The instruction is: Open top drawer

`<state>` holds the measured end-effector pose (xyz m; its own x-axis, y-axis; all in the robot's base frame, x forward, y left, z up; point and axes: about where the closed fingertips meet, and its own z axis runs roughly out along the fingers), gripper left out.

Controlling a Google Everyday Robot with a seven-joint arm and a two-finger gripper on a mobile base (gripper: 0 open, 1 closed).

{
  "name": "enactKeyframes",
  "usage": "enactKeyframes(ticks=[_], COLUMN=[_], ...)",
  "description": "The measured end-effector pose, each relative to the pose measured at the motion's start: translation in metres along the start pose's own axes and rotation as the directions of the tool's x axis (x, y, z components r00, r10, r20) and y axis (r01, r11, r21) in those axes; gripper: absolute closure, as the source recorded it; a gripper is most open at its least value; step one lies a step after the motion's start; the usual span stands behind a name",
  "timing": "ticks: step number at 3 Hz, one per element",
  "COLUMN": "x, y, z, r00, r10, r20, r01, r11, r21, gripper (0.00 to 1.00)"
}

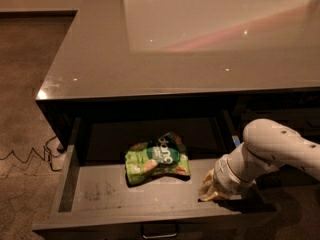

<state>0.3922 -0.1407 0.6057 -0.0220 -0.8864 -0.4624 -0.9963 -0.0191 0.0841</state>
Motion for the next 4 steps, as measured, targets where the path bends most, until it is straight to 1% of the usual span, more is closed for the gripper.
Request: enactKeyframes(ticks=[1, 2, 4], x=[-0.0002, -0.0002, -0.0002], y=[-0.0005, -0.0005, -0.0005], z=[0.0000, 0.0001, 0.0001], r00=[1.000, 1.000, 1.000], r10=[0.000, 0.000, 0.000], r20=[0.000, 0.000, 0.000], r01=[0.000, 0.000, 0.000], r11=[1.0000, 1.0000, 1.0000], r21=[0.000, 0.000, 0.000], gripper=[1.00, 0.82, 0.35])
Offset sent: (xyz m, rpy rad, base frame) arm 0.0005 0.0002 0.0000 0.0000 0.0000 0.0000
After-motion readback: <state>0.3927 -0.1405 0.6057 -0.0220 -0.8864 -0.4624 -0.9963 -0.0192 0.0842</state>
